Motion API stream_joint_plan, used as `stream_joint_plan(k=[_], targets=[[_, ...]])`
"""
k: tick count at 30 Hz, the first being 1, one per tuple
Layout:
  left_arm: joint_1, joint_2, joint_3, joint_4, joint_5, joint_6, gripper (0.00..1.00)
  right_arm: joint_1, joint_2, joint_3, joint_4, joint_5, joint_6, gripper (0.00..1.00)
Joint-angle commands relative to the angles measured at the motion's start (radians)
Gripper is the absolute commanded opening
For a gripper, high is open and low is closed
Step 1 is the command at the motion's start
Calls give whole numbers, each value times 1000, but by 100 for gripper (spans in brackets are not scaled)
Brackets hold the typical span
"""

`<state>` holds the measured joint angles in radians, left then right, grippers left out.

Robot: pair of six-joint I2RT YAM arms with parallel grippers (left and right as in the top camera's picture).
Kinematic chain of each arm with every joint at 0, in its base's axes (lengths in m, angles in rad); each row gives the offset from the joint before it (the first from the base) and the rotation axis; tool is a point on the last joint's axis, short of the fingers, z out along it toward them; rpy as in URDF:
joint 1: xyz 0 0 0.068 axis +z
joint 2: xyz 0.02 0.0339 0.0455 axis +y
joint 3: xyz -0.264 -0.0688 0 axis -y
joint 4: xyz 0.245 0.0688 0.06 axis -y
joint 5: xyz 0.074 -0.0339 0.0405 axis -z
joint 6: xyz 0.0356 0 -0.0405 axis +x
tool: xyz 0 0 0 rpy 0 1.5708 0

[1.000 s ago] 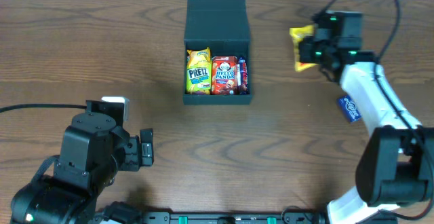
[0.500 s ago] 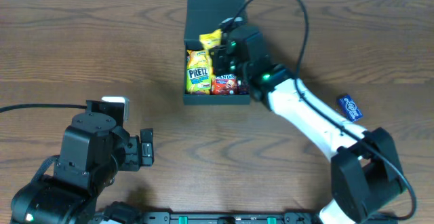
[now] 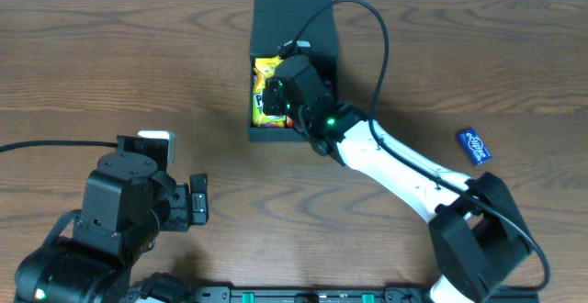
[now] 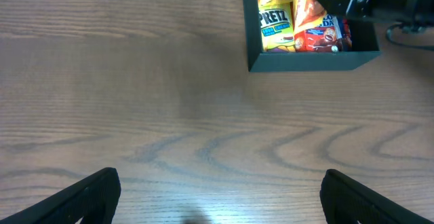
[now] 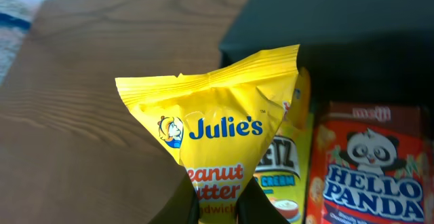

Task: Pack container
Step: 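Carry the Peanut Butter packet left over the box with right gripper, then push the Peanut Butter packet down into the box and release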

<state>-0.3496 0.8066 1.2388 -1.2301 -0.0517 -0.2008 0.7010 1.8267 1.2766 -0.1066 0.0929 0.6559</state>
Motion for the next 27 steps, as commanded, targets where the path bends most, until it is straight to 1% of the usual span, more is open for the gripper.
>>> stream_joint_plan(k=[1, 9, 15, 18, 22, 27], targets=[[3, -3, 12, 0, 0, 21, 95, 7, 20, 1, -2, 34, 47, 11], [3, -3, 12, -1, 0, 21, 95, 7, 74, 1, 19, 30, 81, 10], [3, -3, 12, 0, 0, 21, 95, 14, 103, 1, 44, 26, 82, 8], [3, -3, 12, 0, 0, 21, 95, 15, 122, 8, 43, 18, 84, 8], [3, -3, 12, 0, 0, 21, 95, 15, 150, 36, 35, -27, 84, 4], [3, -3, 12, 0, 0, 21, 95, 28, 164, 63, 17, -30, 84, 5]])
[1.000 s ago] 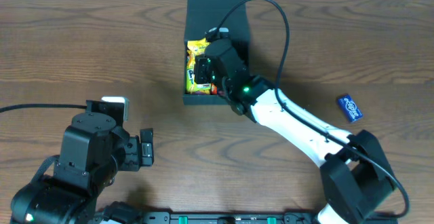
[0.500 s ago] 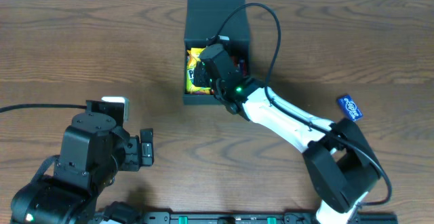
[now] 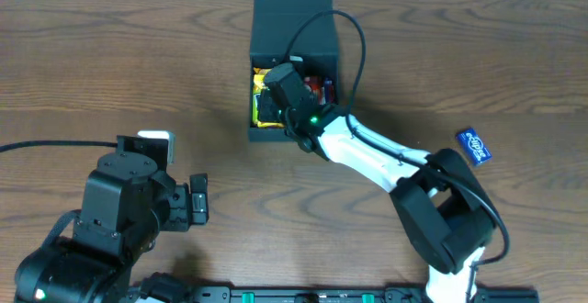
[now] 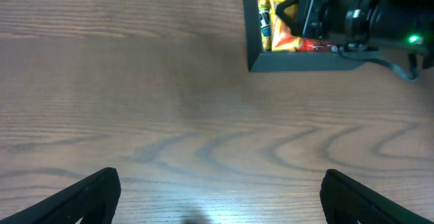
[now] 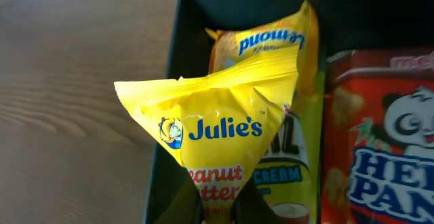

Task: Pack container
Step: 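Push the Peanut Butter packet down into the box and release, then move the right gripper to the blue eclipse mint tin and grasp it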

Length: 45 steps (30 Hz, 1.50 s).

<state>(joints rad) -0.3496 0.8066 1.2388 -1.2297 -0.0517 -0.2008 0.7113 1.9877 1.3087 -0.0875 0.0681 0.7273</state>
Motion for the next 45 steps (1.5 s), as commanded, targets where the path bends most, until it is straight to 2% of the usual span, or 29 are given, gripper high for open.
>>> stream_joint_plan(k=[1, 7, 8, 16, 27, 31, 37, 45], targets=[[3, -3, 12, -1, 0, 21, 95, 19, 3, 31, -2, -5, 12, 9], [3, -3, 12, -1, 0, 21, 95, 21, 3, 31, 1, -18, 8, 49], [3, -3, 12, -1, 0, 21, 95, 21, 3, 31, 2, -21, 8, 52], [3, -3, 12, -1, 0, 21, 95, 9, 0, 61, -3, -24, -33, 57], [3, -3, 12, -1, 0, 21, 95, -30, -121, 121, -53, 6, -183, 55], [3, -3, 12, -1, 0, 21, 95, -62, -171, 121, -110, 56, -283, 57], [3, -3, 12, -1, 0, 21, 95, -157, -236, 120, -256, 89, -387, 65], [3, -3, 12, -1, 0, 21, 95, -368, -281, 120, -444, 89, -420, 69]])
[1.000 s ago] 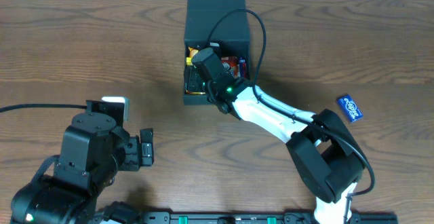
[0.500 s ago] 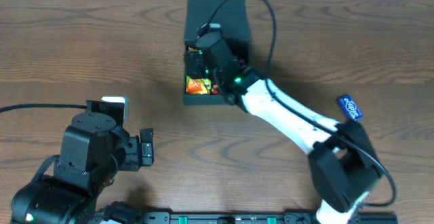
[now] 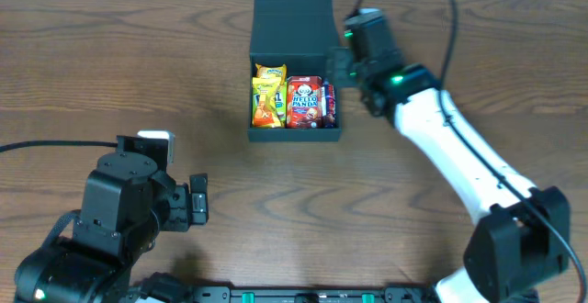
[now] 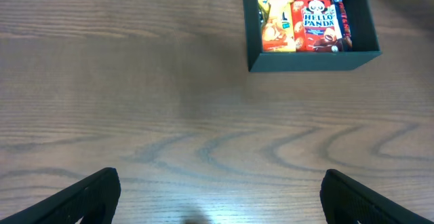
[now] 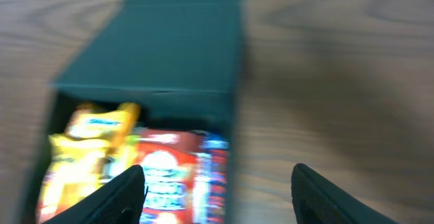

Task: Pack container
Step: 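Move the right gripper to the blue eclipse mint tin and grasp it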

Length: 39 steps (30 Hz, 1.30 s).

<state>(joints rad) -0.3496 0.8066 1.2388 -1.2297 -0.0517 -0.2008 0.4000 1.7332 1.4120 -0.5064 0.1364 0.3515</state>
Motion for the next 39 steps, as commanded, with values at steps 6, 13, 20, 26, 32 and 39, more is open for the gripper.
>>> stream_joint_plan(k=[6, 13, 20, 26, 32, 39], targets=[[3, -3, 12, -1, 0, 21, 95, -194, -26, 8, -77, 22, -299, 70], [3, -3, 12, -1, 0, 21, 95, -359, -26, -6, -131, 11, -556, 72], [3, -3, 12, -1, 0, 21, 95, -521, -26, -51, -195, -77, -709, 73], [3, -3, 12, -1, 0, 21, 95, -621, -26, -124, -222, -190, -810, 73], [3, -3, 12, -1, 0, 21, 95, -665, -26, -229, -196, -197, -884, 73], [3, -3, 12, -1, 0, 21, 95, -693, -26, -319, -98, -196, -884, 73]])
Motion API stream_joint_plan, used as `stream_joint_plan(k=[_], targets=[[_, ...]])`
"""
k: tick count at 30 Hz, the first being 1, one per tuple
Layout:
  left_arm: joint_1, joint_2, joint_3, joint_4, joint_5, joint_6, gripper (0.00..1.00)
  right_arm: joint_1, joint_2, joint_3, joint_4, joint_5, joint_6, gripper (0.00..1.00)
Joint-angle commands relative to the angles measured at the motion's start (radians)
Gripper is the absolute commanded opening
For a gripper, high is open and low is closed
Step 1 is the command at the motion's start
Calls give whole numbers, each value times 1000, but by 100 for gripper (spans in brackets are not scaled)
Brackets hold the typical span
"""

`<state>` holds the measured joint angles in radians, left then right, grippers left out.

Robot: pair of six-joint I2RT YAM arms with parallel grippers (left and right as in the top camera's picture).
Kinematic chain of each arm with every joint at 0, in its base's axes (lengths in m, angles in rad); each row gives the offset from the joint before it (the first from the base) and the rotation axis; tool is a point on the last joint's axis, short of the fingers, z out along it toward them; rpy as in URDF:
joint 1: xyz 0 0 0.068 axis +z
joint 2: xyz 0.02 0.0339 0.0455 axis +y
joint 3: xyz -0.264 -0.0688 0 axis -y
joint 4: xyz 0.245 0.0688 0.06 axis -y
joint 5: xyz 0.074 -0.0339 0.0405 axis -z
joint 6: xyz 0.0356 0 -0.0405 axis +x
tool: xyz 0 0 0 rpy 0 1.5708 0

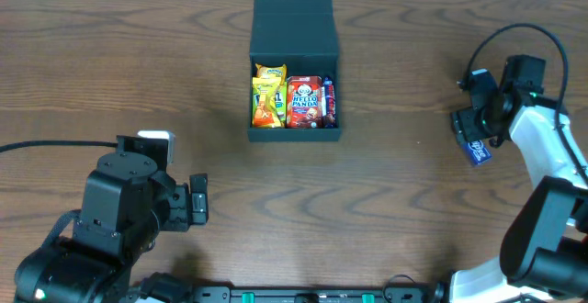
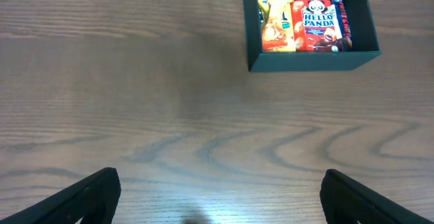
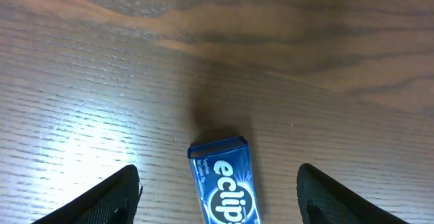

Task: Pack container
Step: 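Move the right gripper to the blue eclipse mint tin and grasp it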

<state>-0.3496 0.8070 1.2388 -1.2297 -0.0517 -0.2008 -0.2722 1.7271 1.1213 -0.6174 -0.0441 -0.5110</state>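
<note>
A black box (image 1: 294,134) with its lid flap laid back holds yellow snack packs (image 1: 266,94) on the left and a red Hello Panda carton (image 1: 304,101) beside them. A blue Eclipse gum pack (image 3: 224,182) lies flat on the wood at the far right (image 1: 477,149). My right gripper (image 3: 217,207) hovers over it, open, one finger on each side of the pack. My left gripper (image 2: 217,200) is open near the front left, with bare table between its fingers.
The wooden table (image 1: 129,55) runs to a white edge at the back. My left arm's bulky base (image 1: 119,211) fills the front left corner. A black cable (image 1: 41,144) trails off to the left.
My right gripper has left the spot beside the box's lid and now stands at the far right, open over the blue gum pack. The box and its contents are unchanged.
My right gripper held a yellow Julie's peanut butter pack over the box, then lower at the box's left side. Then the pack lay in the box and the gripper was open by the lid. Now it is over the gum pack. The left arm stayed still.
</note>
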Motion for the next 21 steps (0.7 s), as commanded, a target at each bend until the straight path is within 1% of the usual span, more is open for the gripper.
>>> stream_joint_plan(k=[1, 8, 21], targets=[[3, -3, 12, -1, 0, 21, 95, -26, -19, -40, 25, -16, -21, 73], [3, -3, 12, -1, 0, 21, 95, -47, -18, -103, 91, -17, -17, 73], [3, -3, 12, -1, 0, 21, 95, -50, 53, -110, 125, -18, 3, 71]])
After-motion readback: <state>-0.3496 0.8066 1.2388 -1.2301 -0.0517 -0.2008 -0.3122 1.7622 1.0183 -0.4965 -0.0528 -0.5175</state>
